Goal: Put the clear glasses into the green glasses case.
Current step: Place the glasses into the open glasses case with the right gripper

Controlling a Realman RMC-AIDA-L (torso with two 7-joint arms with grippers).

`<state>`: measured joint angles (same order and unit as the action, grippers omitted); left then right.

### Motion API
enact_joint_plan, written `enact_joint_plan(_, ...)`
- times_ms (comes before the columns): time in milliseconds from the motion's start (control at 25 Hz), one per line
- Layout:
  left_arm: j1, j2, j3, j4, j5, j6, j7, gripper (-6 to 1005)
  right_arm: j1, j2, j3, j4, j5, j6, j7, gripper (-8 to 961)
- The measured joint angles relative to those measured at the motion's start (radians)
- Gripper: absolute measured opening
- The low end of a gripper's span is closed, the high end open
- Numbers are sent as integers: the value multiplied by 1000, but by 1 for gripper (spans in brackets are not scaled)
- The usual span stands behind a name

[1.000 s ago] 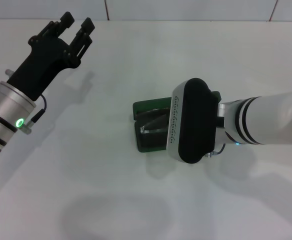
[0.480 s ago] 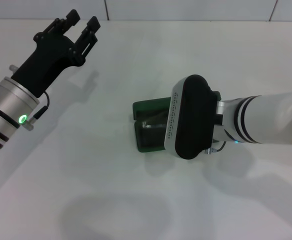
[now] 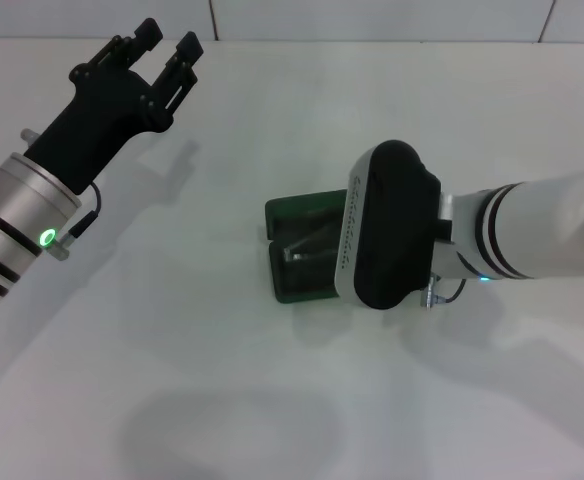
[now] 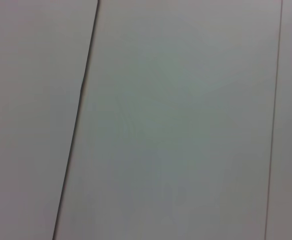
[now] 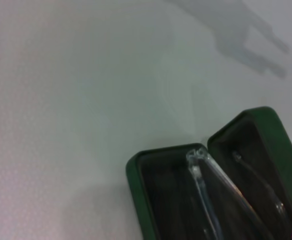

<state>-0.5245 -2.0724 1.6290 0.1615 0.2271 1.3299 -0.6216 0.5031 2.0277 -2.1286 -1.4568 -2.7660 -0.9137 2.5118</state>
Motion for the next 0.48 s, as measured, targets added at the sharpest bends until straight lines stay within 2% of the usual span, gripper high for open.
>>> enact_joint_plan(80, 0, -1, 0, 0, 0, 0, 0, 529, 5, -1, 11, -17, 11, -31, -4, 422)
enact_joint_plan(480, 3, -4, -7, 0, -1, 2, 7, 529, 18, -4, 54, -114, 67, -156, -54, 561)
